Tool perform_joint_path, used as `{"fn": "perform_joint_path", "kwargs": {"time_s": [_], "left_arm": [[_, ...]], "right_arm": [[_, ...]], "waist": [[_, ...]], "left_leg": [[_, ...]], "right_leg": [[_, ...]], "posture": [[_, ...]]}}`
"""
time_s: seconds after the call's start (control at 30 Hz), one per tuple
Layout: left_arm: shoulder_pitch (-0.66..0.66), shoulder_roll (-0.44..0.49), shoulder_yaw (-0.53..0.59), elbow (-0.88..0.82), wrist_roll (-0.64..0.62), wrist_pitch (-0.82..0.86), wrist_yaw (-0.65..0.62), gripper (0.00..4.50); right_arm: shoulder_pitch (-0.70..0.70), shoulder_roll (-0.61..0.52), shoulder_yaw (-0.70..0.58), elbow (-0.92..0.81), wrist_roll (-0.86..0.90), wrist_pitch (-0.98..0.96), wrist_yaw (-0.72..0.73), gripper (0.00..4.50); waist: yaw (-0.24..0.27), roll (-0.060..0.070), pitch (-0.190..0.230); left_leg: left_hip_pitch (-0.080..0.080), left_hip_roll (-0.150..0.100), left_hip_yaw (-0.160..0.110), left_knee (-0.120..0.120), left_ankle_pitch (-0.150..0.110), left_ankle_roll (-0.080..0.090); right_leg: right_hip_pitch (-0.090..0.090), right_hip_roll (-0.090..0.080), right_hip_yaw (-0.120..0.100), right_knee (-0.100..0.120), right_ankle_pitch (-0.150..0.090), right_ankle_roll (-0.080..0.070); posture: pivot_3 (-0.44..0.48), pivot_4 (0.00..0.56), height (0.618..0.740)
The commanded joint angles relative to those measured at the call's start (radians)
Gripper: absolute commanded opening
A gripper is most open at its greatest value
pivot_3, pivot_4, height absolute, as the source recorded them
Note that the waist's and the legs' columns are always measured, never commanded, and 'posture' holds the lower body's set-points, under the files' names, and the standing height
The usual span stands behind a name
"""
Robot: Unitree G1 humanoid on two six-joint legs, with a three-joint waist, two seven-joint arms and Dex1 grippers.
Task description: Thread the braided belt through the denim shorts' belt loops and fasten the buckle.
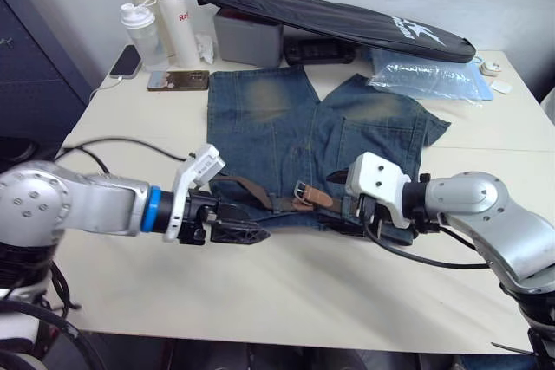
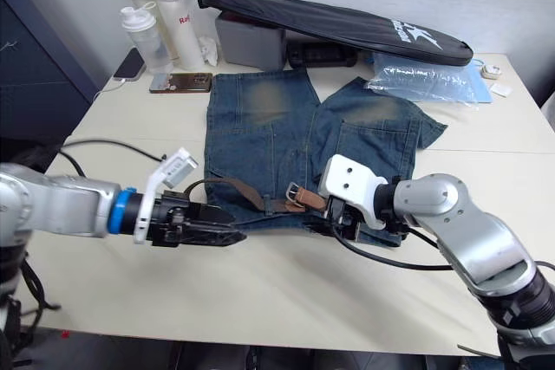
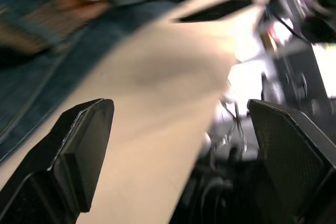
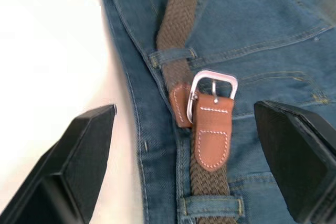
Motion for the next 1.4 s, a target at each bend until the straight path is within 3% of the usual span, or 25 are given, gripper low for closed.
{"fn": "perform_joint_path", "kwargs": {"time_s": [0.03,0.23,0.33,0.57,0.9,1.1,1.4], "left_arm": [[-0.06,0.054,0.004,-0.029,0.195,-0.058,-0.304,4.5],[-0.141,0.107,-0.176,0.04,0.681,-0.37,-0.627,4.5],[-0.187,0.073,-0.251,0.144,0.849,-0.465,-0.689,4.5],[-0.252,-0.02,-0.306,0.263,1.042,-0.536,-0.777,4.5],[-0.253,-0.065,-0.291,0.292,1.136,-0.526,-0.845,4.5],[-0.215,-0.051,-0.314,0.248,1.184,-0.568,-0.893,4.5],[-0.209,-0.066,-0.27,0.228,1.174,-0.513,-0.916,4.5]], "right_arm": [[0.022,0.005,0.052,-0.003,-0.106,-0.102,-0.023,3.94],[0.086,0.045,0.141,0.037,-0.316,-0.276,-0.113,1.34],[0.098,0.081,0.158,0.074,-0.397,-0.341,-0.152,1.34],[0.126,0.136,0.181,0.173,-0.527,-0.453,-0.177,1.34],[0.171,0.178,0.148,0.15,-0.571,-0.47,-0.16,1.34],[0.168,0.201,0.124,0.196,-0.635,-0.555,-0.232,1.34],[0.166,0.236,0.118,0.252,-0.651,-0.646,-0.221,1.34]], "waist": [[-0.001,0.0,0.0],[-0.004,-0.001,0.0],[-0.008,-0.001,0.001],[-0.011,-0.004,0.001],[-0.016,-0.004,0.001],[-0.016,-0.004,0.001],[-0.016,-0.005,0.001]], "left_leg": [[0.0,0.0,0.0,0.0,0.0,-0.001],[0.001,0.003,0.001,0.0,0.001,-0.002],[0.001,0.003,0.003,-0.001,0.002,-0.001],[0.0,0.002,0.004,-0.001,0.002,0.002],[0.001,0.003,0.003,0.001,0.002,0.002],[0.001,0.003,0.003,0.003,0.002,0.002],[0.002,0.003,0.003,0.004,0.002,0.001]], "right_leg": [[-0.001,0.0,0.0,0.0,0.0,0.0],[-0.002,0.004,0.003,0.001,0.0,0.0],[-0.001,0.004,0.005,0.001,0.0,0.0],[-0.003,0.003,0.007,0.006,0.001,0.002],[-0.004,0.004,0.007,0.013,0.001,0.002],[-0.004,0.004,0.007,0.016,0.001,0.002],[-0.004,0.005,0.008,0.019,0.001,0.002]], "posture": [[0.0,0.15,0.74],[0.0,0.15,0.74],[0.0,0.15,0.74],[0.0,0.15,0.74],[0.0,0.15,0.74],[0.0,0.15,0.74],[0.0,0.15,0.74]]}}
